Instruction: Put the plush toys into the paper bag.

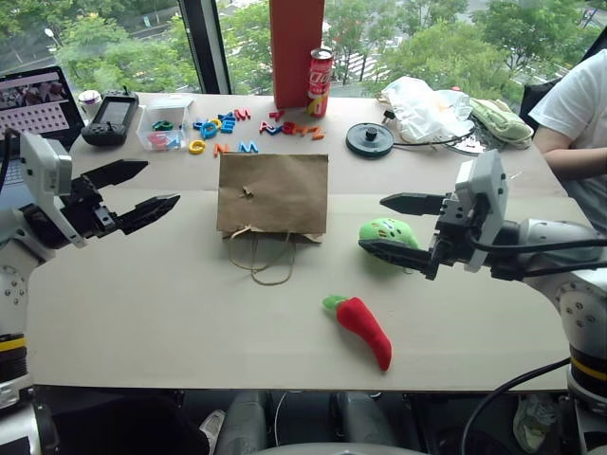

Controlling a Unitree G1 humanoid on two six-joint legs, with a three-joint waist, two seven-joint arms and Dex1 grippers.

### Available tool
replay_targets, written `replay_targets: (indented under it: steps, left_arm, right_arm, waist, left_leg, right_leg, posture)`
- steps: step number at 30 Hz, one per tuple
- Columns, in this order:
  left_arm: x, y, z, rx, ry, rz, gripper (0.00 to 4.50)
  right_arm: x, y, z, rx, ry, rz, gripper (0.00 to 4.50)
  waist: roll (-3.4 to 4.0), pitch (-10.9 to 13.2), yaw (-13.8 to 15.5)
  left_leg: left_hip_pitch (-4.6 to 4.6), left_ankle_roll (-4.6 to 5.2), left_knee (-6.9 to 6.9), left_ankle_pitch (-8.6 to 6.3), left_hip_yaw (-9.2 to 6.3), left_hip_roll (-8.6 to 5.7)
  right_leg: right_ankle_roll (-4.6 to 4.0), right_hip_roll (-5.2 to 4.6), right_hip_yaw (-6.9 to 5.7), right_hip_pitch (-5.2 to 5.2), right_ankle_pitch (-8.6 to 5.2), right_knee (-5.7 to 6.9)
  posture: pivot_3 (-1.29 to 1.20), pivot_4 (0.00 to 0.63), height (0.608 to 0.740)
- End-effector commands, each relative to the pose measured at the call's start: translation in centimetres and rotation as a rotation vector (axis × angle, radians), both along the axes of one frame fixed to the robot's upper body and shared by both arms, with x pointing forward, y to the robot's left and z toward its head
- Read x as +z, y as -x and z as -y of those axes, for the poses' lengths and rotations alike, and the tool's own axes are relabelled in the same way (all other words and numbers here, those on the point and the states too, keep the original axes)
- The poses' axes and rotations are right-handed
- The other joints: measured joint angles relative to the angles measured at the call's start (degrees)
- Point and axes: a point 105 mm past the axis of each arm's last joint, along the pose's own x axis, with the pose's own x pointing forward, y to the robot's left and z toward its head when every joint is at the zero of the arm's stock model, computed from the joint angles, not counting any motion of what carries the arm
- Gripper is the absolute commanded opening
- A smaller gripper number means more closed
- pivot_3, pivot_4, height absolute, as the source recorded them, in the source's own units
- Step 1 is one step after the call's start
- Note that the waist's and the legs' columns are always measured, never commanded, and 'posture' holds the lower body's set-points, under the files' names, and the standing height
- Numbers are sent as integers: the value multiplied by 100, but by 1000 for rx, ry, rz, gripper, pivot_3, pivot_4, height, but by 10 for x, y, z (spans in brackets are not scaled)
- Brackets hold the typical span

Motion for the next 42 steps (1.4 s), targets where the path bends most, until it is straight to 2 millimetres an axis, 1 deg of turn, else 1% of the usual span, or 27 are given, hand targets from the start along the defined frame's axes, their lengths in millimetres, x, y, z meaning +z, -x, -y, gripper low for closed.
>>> replay_targets:
  steps: [1, 3, 5, 6, 9, 11, 13, 16, 18, 20, 23, 27, 31, 34, 36, 38, 39, 40, 42]
  left_arm:
    - [3, -1, -3, -11, -39, 10, 4500]
    - [-23, -10, -8, -6, -174, -14, 4500]
    - [-40, -17, -10, -19, -297, -12, 4500]
    - [-46, -22, -11, -17, -377, 17, 4500]
    - [-61, -33, -9, -40, -585, 120, 4500]
    - [-67, -42, -3, -66, -713, 206, 4500]
    - [-71, -51, 6, -82, -794, 296, 4500]
    - [-78, -61, 29, -141, -836, 416, 4500]
    - [-85, -66, 44, -175, -852, 461, 4500]
    - [-94, -70, 55, -204, -875, 491, 4500]
    - [-95, -77, 72, -212, -848, 537, 4500]
    - [-92, -82, 86, -221, -821, 583, 4500]
    - [-92, -81, 90, -243, -806, 591, 4500]
    - [-95, -81, 91, -263, -812, 579, 3770]
    - [-95, -81, 92, -268, -808, 577, 3060]
    - [-94, -81, 93, -271, -807, 577, 2235]
    - [-94, -81, 94, -275, -807, 578, 2079]
    - [-94, -81, 95, -277, -807, 578, 1567]
    - [-94, -81, 96, -285, -800, 579, 836]
  right_arm:
    - [9, 1, -1, -6, -8, 63, 4474]
    - [5, -1, 1, -31, 4, 60, 4474]
    - [3, -4, 2, -51, 11, 59, 4474]
    - [3, -4, 3, -57, 12, 59, 4474]
    - [0, -5, 3, -69, 18, 54, 4474]
    - [-2, -4, 2, -71, 23, 50, 4474]
    - [-3, -4, 1, -74, 24, 51, 4474]
    - [-4, -5, 5, -101, 35, 50, 4474]
    - [-4, -4, 7, -113, 37, 49, 4474]
    - [-3, -3, 8, -120, 34, 50, 4474]
    - [-3, -3, 9, -130, 30, 50, 4474]
    - [-3, -4, 12, -159, 29, 53, 4474]
    - [-3, -4, 14, -179, 24, 53, 4474]
    - [-3, -6, 16, -204, 22, 59, 4500]
    - [-3, -7, 17, -214, 20, 60, 4500]
    - [-4, -8, 17, -217, 22, 59, 4500]
    - [-4, -8, 17, -217, 23, 58, 4500]
    - [-5, -8, 16, -218, 23, 57, 4500]
    - [-5, -8, 16, -219, 25, 57, 4500]
  waist:
    - [0, 0, 0]
    - [0, 0, 4]
    - [1, -1, 10]
    - [1, -1, 13]
    - [0, -1, 31]
    - [-1, -1, 62]
    - [0, -1, 97]
    - [-1, -1, 139]
    - [-1, -1, 146]
    - [-2, -2, 143]
    - [-2, -2, 131]
    - [-3, -2, 128]
    - [-3, -2, 119]
    - [-3, -2, 122]
    - [-3, -2, 125]
    - [-3, -2, 129]
    - [-3, -2, 129]
    - [-3, -2, 129]
    - [-3, -2, 130]
  left_leg:
    - [0, 0, 0, 0, 0, 0]
    - [2, 0, 0, 0, 1, -3]
    - [6, 0, 0, 0, 5, -7]
    - [6, 0, 0, 0, 13, -9]
    - [-3, 0, 1, 0, 21, -8]
    - [-8, 0, 2, 0, 21, -7]
    - [-12, 6, 2, -4, 24, -7]
    - [-17, 14, 5, -8, 30, -9]
    - [-21, 21, 8, -12, 32, -8]
    - [-27, 26, 12, -15, 35, -10]
    - [-29, 29, 13, -17, 35, -11]
    - [-27, 29, 15, -17, 34, -11]
    - [-25, 29, 15, -17, 31, -10]
    - [-26, 29, 16, -17, 32, -11]
    - [-26, 29, 16, -17, 32, -11]
    - [-26, 29, 18, -17, 32, -11]
    - [-26, 29, 18, -17, 32, -11]
    - [-26, 29, 18, -17, 32, -11]
    - [-26, 29, 18, -17, 31, -12]
  right_leg:
    - [0, 0, 0, 0, 0, 0]
    - [0, 0, 0, 1, 0, 1]
    - [-1, 0, 0, 3, -1, 2]
    - [-2, 0, 1, 1, -1, 3]
    - [-3, 0, -2, -4, 0, 0]
    - [-3, -1, -3, -6, 0, -5]
    - [-3, -2, -4, -5, 0, -15]
    - [-1, -4, -6, 0, 2, -24]
    - [3, -5, -7, 1, 4, -30]
    - [5, -5, -8, 0, 6, -35]
    - [7, -2, -8, -2, 6, -37]
    - [7, -1, -9, 0, 6, -33]
    - [8, 0, -8, 0, 6, -32]
    - [8, 0, -9, 1, 6, -32]
    - [8, 0, -9, 1, 6, -32]
    - [8, 0, -9, 1, 7, -32]
    - [8, 0, -9, 2, 7, -32]
    - [8, -1, -9, 2, 7, -32]
    - [9, -1, -9, 3, 7, -32]
  posture:
    - [0, 150, 739]
    - [0, 150, 739]
    - [0, 150, 739]
    - [0, 150, 739]
    - [0, 150, 739]
    - [0, 150, 739]
    - [0, 150, 739]
    - [0, 150, 739]
    - [0, 150, 739]
    - [0, 150, 739]
    - [0, 150, 739]
    - [0, 150, 739]
    - [0, 150, 739]
    - [0, 150, 739]
    - [0, 150, 739]
    - [0, 150, 739]
    - [0, 150, 739]
    - [0, 150, 739]
    - [0, 150, 739]
